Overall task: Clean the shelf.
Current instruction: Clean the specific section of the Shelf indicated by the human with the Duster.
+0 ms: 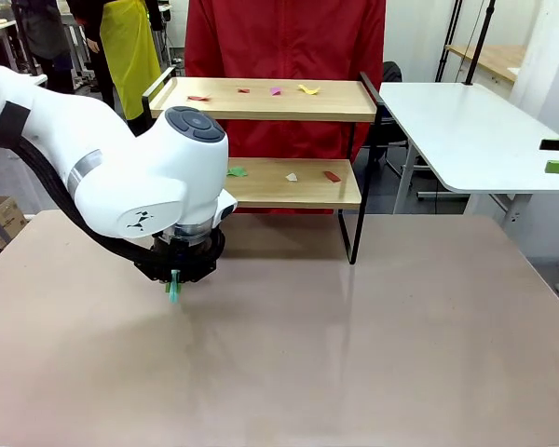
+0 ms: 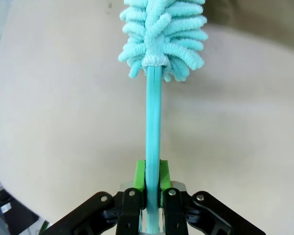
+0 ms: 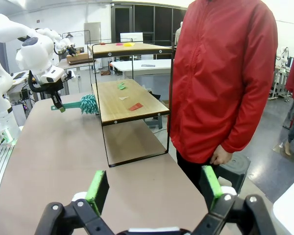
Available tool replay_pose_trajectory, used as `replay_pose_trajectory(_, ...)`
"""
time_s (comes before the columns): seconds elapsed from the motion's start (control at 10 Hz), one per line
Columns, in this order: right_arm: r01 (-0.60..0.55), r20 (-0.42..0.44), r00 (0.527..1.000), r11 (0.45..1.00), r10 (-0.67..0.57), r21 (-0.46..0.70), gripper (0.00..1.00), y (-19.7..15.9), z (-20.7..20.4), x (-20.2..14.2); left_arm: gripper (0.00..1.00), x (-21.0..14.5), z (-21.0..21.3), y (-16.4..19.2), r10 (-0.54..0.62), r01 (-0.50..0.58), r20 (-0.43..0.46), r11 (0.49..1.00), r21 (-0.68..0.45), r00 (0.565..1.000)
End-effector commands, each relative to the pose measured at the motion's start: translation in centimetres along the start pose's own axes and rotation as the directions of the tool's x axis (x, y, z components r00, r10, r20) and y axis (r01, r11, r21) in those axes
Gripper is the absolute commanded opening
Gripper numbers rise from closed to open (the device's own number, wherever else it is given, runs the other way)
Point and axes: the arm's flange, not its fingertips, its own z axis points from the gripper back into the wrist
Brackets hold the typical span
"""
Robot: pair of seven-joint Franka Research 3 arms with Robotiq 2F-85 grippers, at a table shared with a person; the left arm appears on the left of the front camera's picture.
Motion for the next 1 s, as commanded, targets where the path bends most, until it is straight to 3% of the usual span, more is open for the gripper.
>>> replay_pose_trajectory(0.0, -0.003, 0.002, 1.0, 1.0, 0.003, 0.001, 1.0, 0.1, -0.1, 0.2, 0.13, 0.5, -0.2, 0.3, 0.007, -0.007, -0.01, 1.0, 0.004, 1.0)
replay_pose_trajectory(0.1, -0.003, 0.002, 1.0, 1.0, 0.003, 0.001, 1.0, 0.1, -0.1, 0.2, 0.13, 0.0, 0.0, 0.0, 0.0, 0.0, 0.0, 1.0, 0.0, 1.0)
replay_pose_trajectory(0.2, -0.003, 0.002, 1.0, 1.0, 0.003, 0.001, 1.0, 0.1, -0.1, 0.2, 0.13, -0.5, 0.6, 0.1, 0.031, -0.02, 0.062, 0.985, -0.173, 0.998)
replay_pose_trajectory(0.3, -0.003, 0.002, 1.0, 1.0, 0.003, 0.001, 1.0, 0.1, -0.1, 0.2, 0.13, -0.8, 1.0, 0.4, 0.006, 0.026, 0.116, 0.962, -0.273, 0.993)
replay_pose_trajectory(0.6, -0.003, 0.002, 1.0, 1.0, 0.003, 0.001, 1.0, 0.1, -0.1, 0.2, 0.13, -1.3, 0.1, 2.5, -0.09, 0.137, 0.152, 0.93, -0.342, 0.984)
replay_pose_trajectory(0.8, -0.003, 0.002, 1.0, 1.0, 0.003, 0.001, 1.0, 0.1, -0.1, 0.2, 0.13, -1.3, -0.1, 4.0, -0.202, 0.277, 0.219, 0.869, -0.41, 0.955)
replay_pose_trajectory(0.9, -0.003, 0.002, 1.0, 1.0, 0.003, 0.001, 1.0, 0.1, -0.1, 0.2, 0.13, -1.2, -0.2, 5.1, -0.246, 0.32, 0.232, 0.87, -0.374, 0.941)
